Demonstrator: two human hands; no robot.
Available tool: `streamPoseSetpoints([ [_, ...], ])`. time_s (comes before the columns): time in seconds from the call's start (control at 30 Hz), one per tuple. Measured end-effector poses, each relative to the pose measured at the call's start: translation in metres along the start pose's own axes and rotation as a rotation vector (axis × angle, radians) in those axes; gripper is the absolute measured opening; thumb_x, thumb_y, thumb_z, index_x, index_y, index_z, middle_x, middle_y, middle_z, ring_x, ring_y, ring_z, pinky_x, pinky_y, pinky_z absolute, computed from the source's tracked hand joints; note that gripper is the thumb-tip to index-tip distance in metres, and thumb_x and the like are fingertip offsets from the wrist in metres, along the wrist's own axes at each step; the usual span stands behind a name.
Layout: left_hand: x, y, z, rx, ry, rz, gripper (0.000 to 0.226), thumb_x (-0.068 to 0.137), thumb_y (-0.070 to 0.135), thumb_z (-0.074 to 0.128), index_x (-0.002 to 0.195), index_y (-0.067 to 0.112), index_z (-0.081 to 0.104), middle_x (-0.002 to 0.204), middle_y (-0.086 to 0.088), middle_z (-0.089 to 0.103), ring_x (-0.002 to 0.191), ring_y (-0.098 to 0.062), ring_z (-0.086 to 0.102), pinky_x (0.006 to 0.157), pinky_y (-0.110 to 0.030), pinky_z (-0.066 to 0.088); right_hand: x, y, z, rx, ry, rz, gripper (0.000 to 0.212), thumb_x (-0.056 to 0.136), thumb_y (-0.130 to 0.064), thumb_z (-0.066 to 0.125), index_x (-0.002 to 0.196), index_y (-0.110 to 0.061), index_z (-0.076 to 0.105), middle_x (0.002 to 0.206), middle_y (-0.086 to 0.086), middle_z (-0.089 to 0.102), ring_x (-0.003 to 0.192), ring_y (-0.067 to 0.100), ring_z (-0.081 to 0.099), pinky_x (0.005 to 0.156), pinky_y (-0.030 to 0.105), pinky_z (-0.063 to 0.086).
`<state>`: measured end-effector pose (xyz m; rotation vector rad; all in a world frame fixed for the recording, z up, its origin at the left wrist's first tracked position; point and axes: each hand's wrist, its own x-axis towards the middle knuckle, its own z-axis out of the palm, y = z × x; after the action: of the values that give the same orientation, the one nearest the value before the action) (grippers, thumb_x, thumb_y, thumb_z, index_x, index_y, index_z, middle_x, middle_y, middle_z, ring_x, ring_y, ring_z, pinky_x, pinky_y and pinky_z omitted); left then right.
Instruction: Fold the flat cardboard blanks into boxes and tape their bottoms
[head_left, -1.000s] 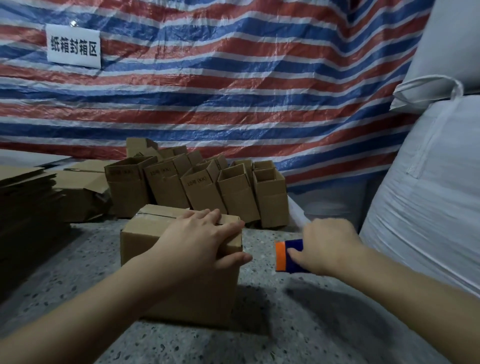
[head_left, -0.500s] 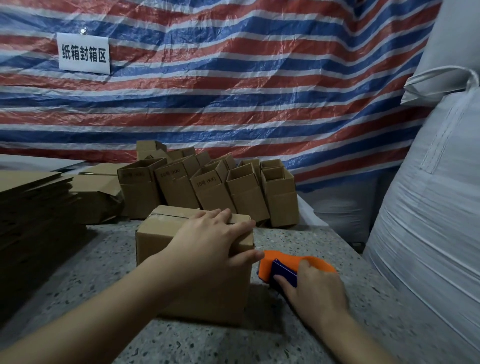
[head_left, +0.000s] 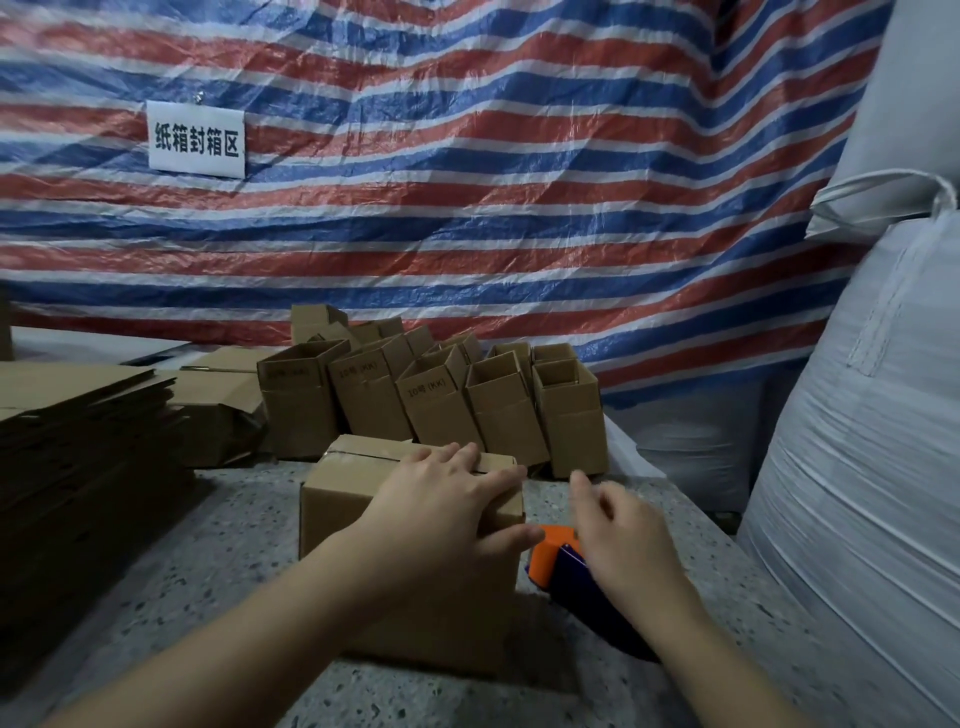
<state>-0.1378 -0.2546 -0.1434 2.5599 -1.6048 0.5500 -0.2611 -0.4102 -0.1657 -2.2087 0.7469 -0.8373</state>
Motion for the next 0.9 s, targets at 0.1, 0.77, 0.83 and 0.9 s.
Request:
streamPoseSetpoints([
  [0.1, 0.001, -0.001, 0.0, 0.022, 0.011, 0.012, 0.088, 0.074, 0.089, -0.001, 0.149, 0.048, 0.018, 0.156, -0.011, 0.035, 0.144, -0.028, 0.034, 0.114, -0.044, 0.03, 0.006, -0.027, 0.007, 0.416, -0.361, 0.427, 0.06, 0.095, -0.073, 0.035, 0.095, -0.017, 0.059, 0.099, 0.013, 0.069, 0.088, 0.024, 0.065, 0.074, 0.036, 0.053],
  [0.77, -0.001, 0.0, -0.002, 0.021, 0.034, 0.015, 0.093, 0.072, 0.087, -0.001, 0.151, 0.042, 0.019, 0.155, -0.012, 0.037, 0.144, -0.029, 0.034, 0.116, -0.044, 0.026, -0.002, -0.032, 0.039, 0.799, -0.316, 0.493, 0.03, 0.102, -0.048, 0.05, 0.105, -0.026, 0.071, 0.097, 0.01, 0.078, 0.1, 0.028, 0.072, 0.091, 0.043, 0.058],
  [0.83, -0.002, 0.0, -0.002, 0.013, 0.028, 0.009, 0.09, 0.074, 0.086, 0.003, 0.151, 0.043, 0.019, 0.156, -0.012, 0.037, 0.144, -0.029, 0.032, 0.116, -0.044, 0.025, -0.004, -0.032, 0.041, 0.797, -0.325, 0.505, 0.036, 0.1, -0.051, 0.05, 0.104, -0.024, 0.073, 0.091, 0.008, 0.079, 0.097, 0.028, 0.072, 0.089, 0.043, 0.059],
  [0.9, -0.002, 0.0, -0.003, 0.008, 0.016, 0.004, 0.087, 0.076, 0.086, 0.009, 0.151, 0.043, 0.017, 0.157, -0.011, 0.035, 0.145, -0.029, 0.03, 0.117, -0.044, 0.023, -0.006, -0.031, 0.042, 0.797, -0.327, 0.521, 0.041, 0.098, -0.056, 0.051, 0.105, -0.023, 0.074, 0.093, 0.008, 0.079, 0.099, 0.029, 0.071, 0.09, 0.045, 0.059],
])
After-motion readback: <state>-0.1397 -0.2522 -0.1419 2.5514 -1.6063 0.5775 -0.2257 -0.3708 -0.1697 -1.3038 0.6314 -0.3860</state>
